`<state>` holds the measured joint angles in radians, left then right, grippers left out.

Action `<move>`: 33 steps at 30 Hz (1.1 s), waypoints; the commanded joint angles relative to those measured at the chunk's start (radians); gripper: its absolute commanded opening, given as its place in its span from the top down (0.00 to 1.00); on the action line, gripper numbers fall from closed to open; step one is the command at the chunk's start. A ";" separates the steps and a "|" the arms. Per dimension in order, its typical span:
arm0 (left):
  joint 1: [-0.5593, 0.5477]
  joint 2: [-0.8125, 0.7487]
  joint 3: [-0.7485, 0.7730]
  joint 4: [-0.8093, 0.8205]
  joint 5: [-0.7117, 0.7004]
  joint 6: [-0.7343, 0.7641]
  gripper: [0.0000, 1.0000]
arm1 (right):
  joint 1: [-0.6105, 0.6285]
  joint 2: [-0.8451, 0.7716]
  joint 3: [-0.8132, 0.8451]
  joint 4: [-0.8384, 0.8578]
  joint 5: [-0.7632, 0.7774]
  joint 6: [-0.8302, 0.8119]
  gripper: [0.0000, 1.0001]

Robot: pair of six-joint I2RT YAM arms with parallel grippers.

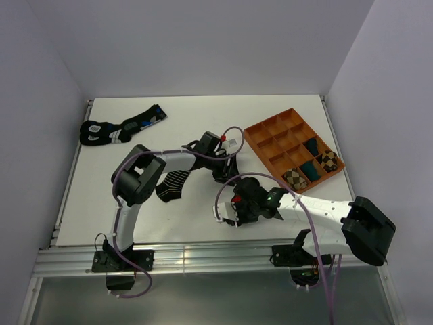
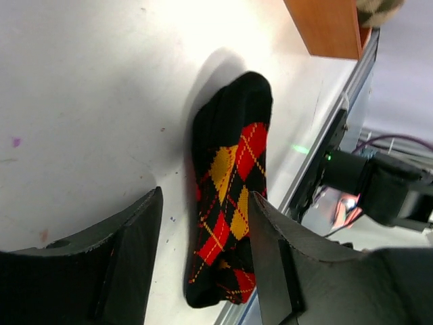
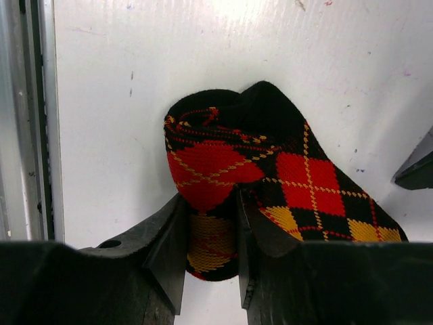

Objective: Roll the socks
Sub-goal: Roll the sock at the center of the board.

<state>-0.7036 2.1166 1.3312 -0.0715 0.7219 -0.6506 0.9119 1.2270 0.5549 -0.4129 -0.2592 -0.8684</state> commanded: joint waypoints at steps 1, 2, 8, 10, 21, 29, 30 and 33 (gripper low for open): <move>0.000 0.022 0.039 0.041 0.071 0.089 0.42 | 0.004 0.040 -0.003 -0.041 -0.005 -0.012 0.76; 0.000 0.038 0.043 0.042 0.074 0.094 0.42 | 0.002 0.048 0.002 -0.041 -0.008 -0.012 0.76; -0.020 0.091 0.109 -0.037 0.025 0.158 0.42 | 0.004 0.074 0.010 -0.040 -0.009 -0.017 0.76; -0.033 0.109 0.146 -0.076 0.008 0.178 0.42 | 0.002 0.077 0.010 -0.038 -0.012 -0.018 0.76; -0.045 0.154 0.206 -0.189 -0.038 0.235 0.44 | 0.002 0.097 0.037 -0.052 -0.009 -0.024 0.77; -0.045 0.178 0.189 -0.191 -0.039 0.223 0.70 | 0.001 0.118 0.042 -0.052 -0.009 -0.021 0.77; -0.045 0.183 0.181 -0.180 -0.035 0.218 0.74 | 0.002 0.120 0.042 -0.053 -0.009 -0.021 0.77; -0.045 0.177 0.145 -0.137 -0.022 0.181 0.95 | 0.002 0.120 0.045 -0.052 -0.008 -0.018 0.77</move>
<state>-0.7406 2.2585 1.5211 -0.1917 0.7437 -0.4728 0.9119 1.3060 0.6140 -0.4206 -0.2638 -0.8837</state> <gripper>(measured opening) 0.093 0.360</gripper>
